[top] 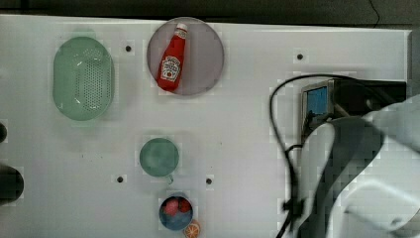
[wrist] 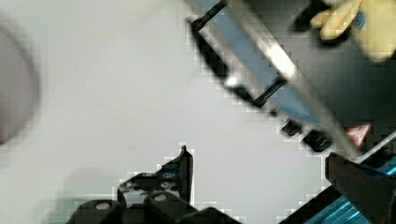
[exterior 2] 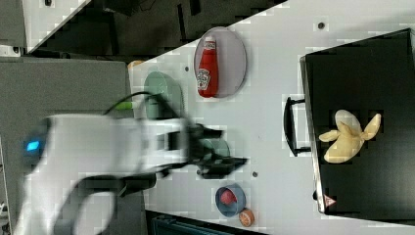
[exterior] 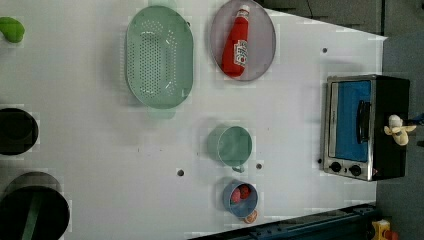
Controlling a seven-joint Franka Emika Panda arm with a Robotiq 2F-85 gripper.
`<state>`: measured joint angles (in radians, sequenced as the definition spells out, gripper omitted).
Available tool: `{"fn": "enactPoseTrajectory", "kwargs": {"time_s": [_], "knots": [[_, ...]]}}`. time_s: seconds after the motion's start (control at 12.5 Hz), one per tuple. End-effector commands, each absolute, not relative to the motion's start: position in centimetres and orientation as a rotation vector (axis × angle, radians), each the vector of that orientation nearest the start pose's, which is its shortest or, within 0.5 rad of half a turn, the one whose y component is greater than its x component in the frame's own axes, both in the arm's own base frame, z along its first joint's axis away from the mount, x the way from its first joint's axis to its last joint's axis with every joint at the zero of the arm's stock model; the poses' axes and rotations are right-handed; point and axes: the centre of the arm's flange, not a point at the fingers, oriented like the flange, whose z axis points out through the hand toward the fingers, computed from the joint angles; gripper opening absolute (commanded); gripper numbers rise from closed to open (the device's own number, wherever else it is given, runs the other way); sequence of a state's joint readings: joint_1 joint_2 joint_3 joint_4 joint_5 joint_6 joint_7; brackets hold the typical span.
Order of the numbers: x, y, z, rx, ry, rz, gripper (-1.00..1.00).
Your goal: Pick banana from table and place on oven.
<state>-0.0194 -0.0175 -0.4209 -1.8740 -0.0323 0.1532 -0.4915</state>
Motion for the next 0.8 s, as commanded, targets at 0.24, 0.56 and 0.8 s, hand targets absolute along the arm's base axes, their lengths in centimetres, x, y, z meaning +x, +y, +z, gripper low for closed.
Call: {"fn": "enactPoseTrajectory", "kwargs": {"time_s": [0.24, 0.56, 0.8], "knots": [[48.0, -8.5, 62.3, -2.835, 1.421, -0.014, 1.0], [45.5, -3.8, 64.6, -2.829, 1.472, -0.009, 1.0], [45.1, -4.4, 64.9, -2.814, 1.486, -0.016, 1.0]]}}
